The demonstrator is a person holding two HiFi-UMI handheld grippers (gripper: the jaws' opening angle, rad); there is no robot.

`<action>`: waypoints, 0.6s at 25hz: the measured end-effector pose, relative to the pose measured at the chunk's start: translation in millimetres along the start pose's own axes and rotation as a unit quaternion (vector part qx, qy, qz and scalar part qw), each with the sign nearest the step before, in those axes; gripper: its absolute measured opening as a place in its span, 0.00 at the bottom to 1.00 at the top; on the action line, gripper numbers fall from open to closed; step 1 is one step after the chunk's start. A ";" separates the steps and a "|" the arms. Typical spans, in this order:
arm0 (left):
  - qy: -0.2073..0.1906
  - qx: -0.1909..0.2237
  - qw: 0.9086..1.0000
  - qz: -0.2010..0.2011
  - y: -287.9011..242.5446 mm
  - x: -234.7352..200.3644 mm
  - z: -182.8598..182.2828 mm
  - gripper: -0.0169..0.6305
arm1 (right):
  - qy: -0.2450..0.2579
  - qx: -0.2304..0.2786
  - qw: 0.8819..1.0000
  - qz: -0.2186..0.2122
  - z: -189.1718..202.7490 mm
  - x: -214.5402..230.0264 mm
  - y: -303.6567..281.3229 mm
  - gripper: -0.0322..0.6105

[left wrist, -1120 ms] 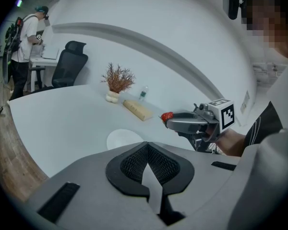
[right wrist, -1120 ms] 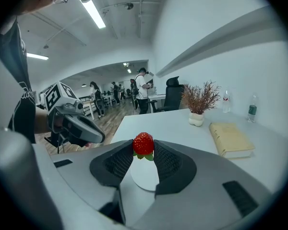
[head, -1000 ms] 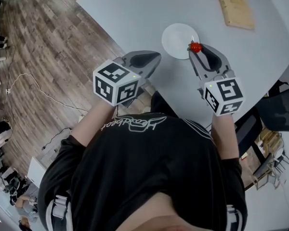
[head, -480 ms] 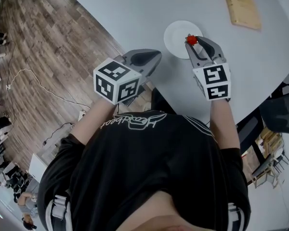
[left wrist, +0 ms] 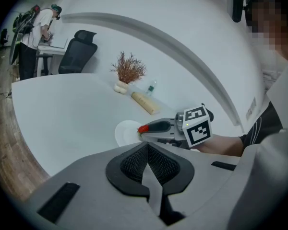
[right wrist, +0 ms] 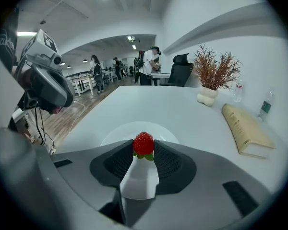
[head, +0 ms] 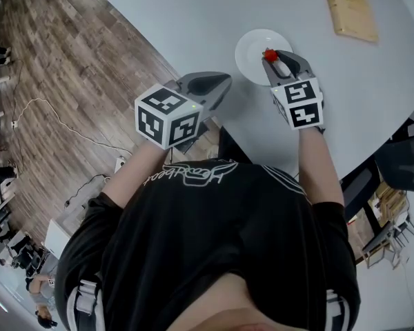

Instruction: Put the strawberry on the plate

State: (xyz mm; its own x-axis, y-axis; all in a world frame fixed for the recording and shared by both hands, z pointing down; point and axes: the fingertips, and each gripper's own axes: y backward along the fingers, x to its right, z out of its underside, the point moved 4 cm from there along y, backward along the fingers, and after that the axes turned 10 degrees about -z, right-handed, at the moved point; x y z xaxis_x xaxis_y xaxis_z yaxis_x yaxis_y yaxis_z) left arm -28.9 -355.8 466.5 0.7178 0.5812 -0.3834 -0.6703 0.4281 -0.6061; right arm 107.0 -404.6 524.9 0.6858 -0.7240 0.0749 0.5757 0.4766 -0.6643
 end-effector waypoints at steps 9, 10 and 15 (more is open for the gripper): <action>0.001 -0.001 1.000 -0.002 -3.4 -0.9 -0.8 0.04 | 0.020 -0.032 0.999 0.006 9.2 0.7 -11.6 0.25; 0.002 -0.001 1.000 -0.003 -3.4 -1.3 -0.8 0.04 | 0.020 -0.035 0.999 0.006 10.0 1.1 -12.6 0.25; 0.005 0.009 1.000 -0.006 0.7 -4.1 -1.1 0.04 | 0.012 -0.041 0.999 0.004 11.7 0.0 -15.8 0.25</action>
State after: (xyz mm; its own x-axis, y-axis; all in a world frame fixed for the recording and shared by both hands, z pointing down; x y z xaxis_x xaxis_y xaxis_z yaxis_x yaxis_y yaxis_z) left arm -32.1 -358.7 466.8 0.7282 0.5687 -0.3824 -0.6641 0.4477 -0.5988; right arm 103.1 -406.3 544.2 0.6786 -0.7326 0.0525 0.5314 0.4403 -0.7237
